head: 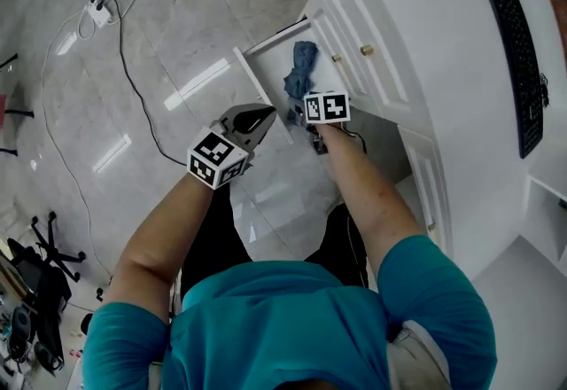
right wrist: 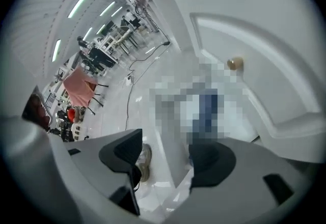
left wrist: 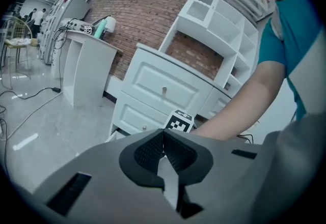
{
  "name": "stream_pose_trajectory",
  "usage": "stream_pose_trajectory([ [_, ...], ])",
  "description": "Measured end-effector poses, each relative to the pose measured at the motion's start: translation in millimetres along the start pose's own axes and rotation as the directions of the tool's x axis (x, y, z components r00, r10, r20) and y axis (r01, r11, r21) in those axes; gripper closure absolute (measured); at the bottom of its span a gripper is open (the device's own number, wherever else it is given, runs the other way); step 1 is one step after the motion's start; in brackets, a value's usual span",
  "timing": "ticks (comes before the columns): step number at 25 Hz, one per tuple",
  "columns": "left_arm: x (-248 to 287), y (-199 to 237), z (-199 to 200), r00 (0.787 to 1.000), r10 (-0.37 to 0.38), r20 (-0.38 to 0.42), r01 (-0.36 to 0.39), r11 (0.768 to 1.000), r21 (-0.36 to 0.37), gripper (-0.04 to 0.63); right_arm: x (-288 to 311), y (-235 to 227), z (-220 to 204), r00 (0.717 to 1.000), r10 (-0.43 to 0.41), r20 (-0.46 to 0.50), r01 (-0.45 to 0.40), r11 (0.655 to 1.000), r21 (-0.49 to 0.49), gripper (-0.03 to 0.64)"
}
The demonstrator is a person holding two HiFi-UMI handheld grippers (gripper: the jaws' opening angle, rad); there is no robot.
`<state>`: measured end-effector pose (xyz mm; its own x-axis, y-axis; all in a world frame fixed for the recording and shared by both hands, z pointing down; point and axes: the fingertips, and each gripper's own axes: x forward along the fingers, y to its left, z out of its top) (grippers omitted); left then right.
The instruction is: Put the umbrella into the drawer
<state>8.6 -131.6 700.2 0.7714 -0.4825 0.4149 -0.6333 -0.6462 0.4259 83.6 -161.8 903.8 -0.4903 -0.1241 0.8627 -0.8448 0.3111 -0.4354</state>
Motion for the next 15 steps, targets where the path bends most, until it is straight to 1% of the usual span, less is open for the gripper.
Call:
stream_pose_trajectory([
  [2,-11.7,-19.4,15.5,1.0,-0.002,-0.009,0.002,1.0,0.021,0.58,-31.0,23.9,-0.8,0.999,0.036,-0.005,-0.036,0.998,-0.052,0.337],
  [4,-23.4,-33.4,33.3,1.0,0.007,-0.005,-0.007,1.0,0.018,0.58,-65.1,45.7,2.6,0.997,0.072,-0.001,-0.071,0.993,-0.097,0.337],
  [6,-34.0,-48.1,52.7,1.0,0.011,0.004,-0.011,1.0,0.021,0.581,-101.1,64.2,7.9,0.994,0.106,0.017,-0.103,0.989,-0.108,0.337],
  [8,-41.5,-62.0,69.0,1.0,0.009,0.003,-0.009,0.999,0.049,0.58,-133.8,78.7,13.1,0.991,0.131,0.032,-0.127,0.985,-0.115,0.337],
  [11,-52.8,-81.1,88.3,1.0,0.008,-0.006,-0.008,0.996,0.084,0.58,-178.1,97.1,17.9,0.987,0.156,0.047,-0.147,0.977,-0.152,0.337],
  [15,-75.2,-104.4,118.8,0.999,0.028,0.02,-0.03,0.996,0.082,0.58,-241.4,125.6,28.5,0.973,0.208,0.104,-0.187,0.966,-0.18,0.337],
])
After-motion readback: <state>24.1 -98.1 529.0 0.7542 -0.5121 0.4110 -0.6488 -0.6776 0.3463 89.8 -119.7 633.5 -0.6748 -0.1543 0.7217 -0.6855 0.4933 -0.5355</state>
